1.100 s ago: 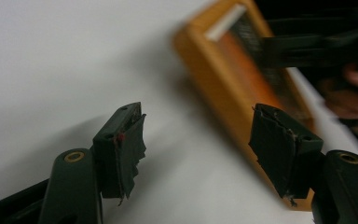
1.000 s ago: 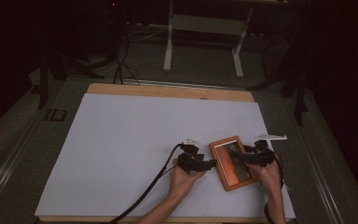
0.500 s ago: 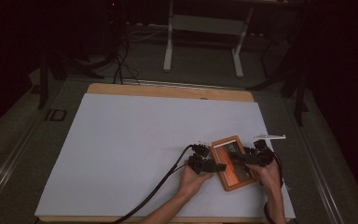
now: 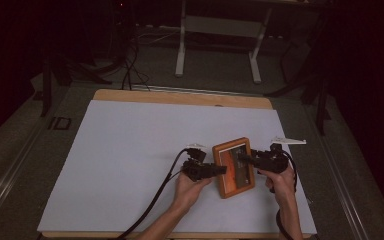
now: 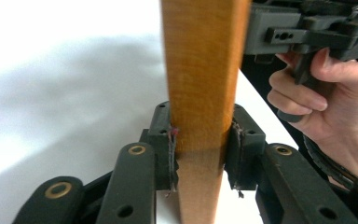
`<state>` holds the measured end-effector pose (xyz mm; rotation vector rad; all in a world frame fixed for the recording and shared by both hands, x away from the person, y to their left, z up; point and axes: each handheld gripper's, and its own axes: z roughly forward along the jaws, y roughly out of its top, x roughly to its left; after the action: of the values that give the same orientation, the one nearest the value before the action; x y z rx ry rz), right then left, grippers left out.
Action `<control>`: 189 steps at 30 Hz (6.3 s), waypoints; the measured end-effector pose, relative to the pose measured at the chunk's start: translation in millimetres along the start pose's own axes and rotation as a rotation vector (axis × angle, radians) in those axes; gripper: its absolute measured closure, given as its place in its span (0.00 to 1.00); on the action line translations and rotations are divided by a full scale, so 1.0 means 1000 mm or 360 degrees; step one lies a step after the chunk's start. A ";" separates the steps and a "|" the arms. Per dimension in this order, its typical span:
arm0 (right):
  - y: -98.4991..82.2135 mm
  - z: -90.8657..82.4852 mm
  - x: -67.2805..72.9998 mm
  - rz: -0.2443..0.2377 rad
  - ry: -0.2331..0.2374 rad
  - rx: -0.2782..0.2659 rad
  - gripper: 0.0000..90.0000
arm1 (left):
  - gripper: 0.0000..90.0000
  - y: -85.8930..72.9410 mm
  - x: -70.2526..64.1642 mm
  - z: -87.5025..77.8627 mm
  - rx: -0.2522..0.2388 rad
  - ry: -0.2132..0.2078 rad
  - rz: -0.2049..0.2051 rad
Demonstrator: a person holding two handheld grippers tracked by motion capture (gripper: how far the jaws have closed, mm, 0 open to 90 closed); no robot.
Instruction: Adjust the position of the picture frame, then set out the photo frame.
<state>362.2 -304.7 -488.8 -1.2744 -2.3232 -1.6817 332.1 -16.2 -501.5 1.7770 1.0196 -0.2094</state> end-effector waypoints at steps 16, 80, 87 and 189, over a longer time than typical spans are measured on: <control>0.018 0.065 0.042 -0.0096 0.0194 0.0068 0.57 | 0.77 0.005 0.037 -0.086 -0.0049 0.0049 0.0092; 0.013 0.120 0.058 -0.0011 0.0184 0.0160 0.72 | 0.58 -0.008 0.097 -0.119 -0.0102 0.0272 0.0223; 0.011 0.125 0.052 0.0057 0.0163 0.0176 0.70 | 0.63 -0.003 0.100 -0.121 -0.0107 0.0351 0.0170; 0.051 0.157 0.099 -0.0629 -0.0559 0.0322 1.00 | 0.50 -0.004 0.089 -0.145 -0.0125 0.0565 0.0267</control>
<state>394.5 -115.7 -472.0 -1.2153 -3.0298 -1.3309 339.6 152.9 -489.0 1.8549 1.1010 0.2566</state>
